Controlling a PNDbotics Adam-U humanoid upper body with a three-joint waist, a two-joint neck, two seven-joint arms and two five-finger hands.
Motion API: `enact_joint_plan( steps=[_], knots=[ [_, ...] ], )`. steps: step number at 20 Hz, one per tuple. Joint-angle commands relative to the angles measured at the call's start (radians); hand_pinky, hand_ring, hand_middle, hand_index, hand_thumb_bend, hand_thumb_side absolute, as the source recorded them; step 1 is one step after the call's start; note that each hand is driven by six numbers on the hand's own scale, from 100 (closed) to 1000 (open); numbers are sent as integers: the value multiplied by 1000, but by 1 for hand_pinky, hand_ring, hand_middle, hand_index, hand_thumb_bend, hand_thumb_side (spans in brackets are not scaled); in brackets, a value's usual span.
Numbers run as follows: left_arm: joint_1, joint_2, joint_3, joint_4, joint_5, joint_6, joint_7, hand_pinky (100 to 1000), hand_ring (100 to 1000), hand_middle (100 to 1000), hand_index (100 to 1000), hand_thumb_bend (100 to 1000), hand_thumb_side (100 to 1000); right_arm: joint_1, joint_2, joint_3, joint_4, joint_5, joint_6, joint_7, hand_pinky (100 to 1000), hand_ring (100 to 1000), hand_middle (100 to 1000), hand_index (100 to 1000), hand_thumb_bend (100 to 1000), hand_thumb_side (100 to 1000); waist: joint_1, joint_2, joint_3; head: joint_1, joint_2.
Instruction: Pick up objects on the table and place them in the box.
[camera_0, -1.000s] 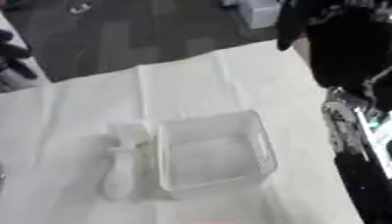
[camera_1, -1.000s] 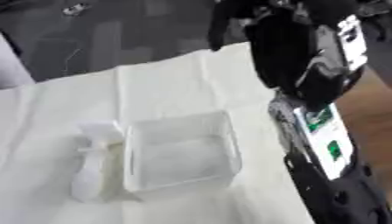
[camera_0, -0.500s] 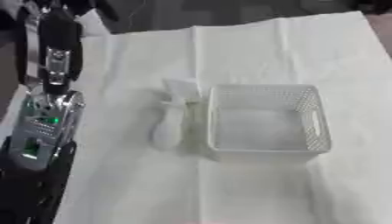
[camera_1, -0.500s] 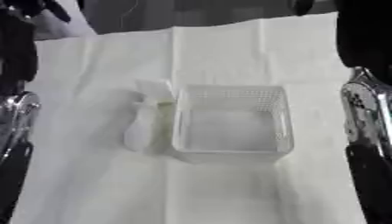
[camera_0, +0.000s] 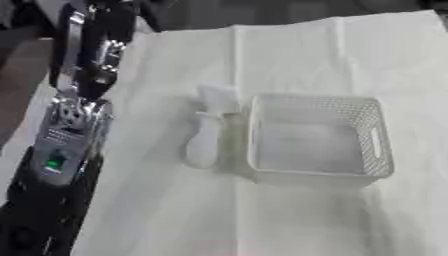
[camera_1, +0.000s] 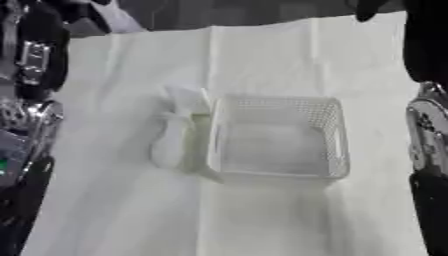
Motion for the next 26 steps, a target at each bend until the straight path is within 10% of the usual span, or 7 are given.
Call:
enact_joint_plan(
  steps=[1, 12, 26],
  knots=[
    [-1, 123, -33, -9, -76, 116, -22, 366, 622, 712, 810, 429, 718, -6, -15, 4, -18, 6, -1, 8, 292, 405, 641, 814, 100, 1000, 0, -13, -2, 13, 0],
    [-70, 338, -113, 208, -313, 202, -394, 460, 693, 792, 889, 589, 803, 34, 3, 1, -18, 17, 19, 21, 280, 393, 637, 819, 100, 1000, 14, -19, -24, 19, 0],
    [-209, 151, -85, 316, -750, 214, -567, 404, 592, 709, 817, 669, 815, 76, 17, -6, -18, 47, 44, 24, 251, 364, 634, 828, 100, 1000, 28, -21, -17, 28, 0]
  ],
)
